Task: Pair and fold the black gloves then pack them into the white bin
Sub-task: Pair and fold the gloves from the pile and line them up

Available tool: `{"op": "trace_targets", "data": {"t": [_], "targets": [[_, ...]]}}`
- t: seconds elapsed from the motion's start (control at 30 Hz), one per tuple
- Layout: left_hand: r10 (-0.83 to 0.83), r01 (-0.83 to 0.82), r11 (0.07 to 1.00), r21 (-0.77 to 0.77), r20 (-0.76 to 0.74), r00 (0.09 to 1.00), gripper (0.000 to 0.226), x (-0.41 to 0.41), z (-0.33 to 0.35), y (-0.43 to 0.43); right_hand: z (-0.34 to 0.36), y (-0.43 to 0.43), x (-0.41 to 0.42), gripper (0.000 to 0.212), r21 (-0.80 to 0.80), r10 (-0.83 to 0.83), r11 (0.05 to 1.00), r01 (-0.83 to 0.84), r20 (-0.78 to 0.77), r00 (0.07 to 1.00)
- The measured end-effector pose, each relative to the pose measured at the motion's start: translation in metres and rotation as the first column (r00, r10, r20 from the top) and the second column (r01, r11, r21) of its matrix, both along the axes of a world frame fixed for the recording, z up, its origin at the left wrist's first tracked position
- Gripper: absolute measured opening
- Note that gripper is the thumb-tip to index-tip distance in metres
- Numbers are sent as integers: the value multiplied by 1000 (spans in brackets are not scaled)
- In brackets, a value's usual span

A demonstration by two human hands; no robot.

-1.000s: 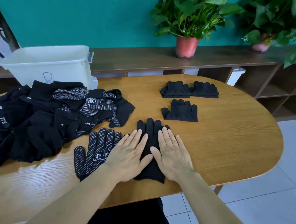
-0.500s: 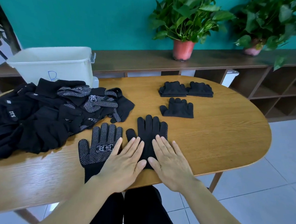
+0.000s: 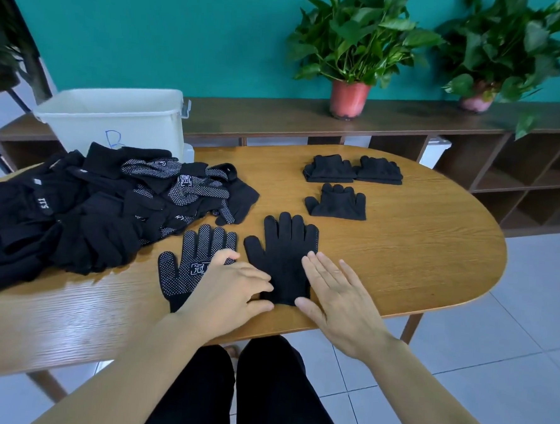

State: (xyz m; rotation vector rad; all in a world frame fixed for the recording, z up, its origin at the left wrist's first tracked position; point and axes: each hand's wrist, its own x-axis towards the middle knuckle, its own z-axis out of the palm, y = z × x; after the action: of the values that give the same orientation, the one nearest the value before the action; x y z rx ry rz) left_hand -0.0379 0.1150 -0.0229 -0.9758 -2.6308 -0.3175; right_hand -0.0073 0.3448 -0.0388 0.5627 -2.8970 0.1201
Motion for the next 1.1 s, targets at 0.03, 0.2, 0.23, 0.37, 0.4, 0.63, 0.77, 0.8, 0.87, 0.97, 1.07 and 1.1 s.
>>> {"op": "trace_targets", "data": {"t": [0.03,0.2,0.23,0.37,0.4,0.63,0.77,0.8,0.87,0.97,1.07,1.1], "targets": [[-2,2,1000,4,-8,1000,39,0,1,1,-4,-1,0,73,5,17,1000,-17,-35,999],[-10,12,1000,17,-88,996,28,0,-2,5,-13,-6,-2,74,12,50,999,-49,-111,993],[2,2,999,45,-91,996,26,0,-4,6,-12,-8,-3,74,-3,46,999,-47,-115,992],[69,-52,977,209,-78,995,21,4,-11,7,-10,-15,-7,72,-155,15,987,-33,-113,993],[68,-50,972,231,-71,995,20,6,-12,7,-11,-15,-10,69,-206,8,978,-34,-125,992],[97,-124,985,124,204,974,55,15,-5,2,-23,-9,-23,57,-376,-45,925,-48,-237,971],[149,-169,972,162,130,980,44,8,-1,7,-19,-10,-22,48,-511,-112,859,-38,-261,959],[154,-173,971,163,123,980,44,6,-1,9,-19,-10,-22,45,-541,-132,841,-28,-254,958],[147,-164,975,148,121,982,53,3,-1,10,-17,-10,-23,45,-587,-163,810,-2,-228,960],[131,-148,984,98,164,978,65,4,5,9,-17,-8,-23,44,-610,-168,792,8,-205,964],[114,-133,987,90,197,974,68,4,7,6,-21,-8,-22,36,-567,-141,823,-13,-228,963],[116,-135,987,85,204,972,69,4,7,6,-21,-8,-21,28,-530,-130,848,-28,-258,957]]}}
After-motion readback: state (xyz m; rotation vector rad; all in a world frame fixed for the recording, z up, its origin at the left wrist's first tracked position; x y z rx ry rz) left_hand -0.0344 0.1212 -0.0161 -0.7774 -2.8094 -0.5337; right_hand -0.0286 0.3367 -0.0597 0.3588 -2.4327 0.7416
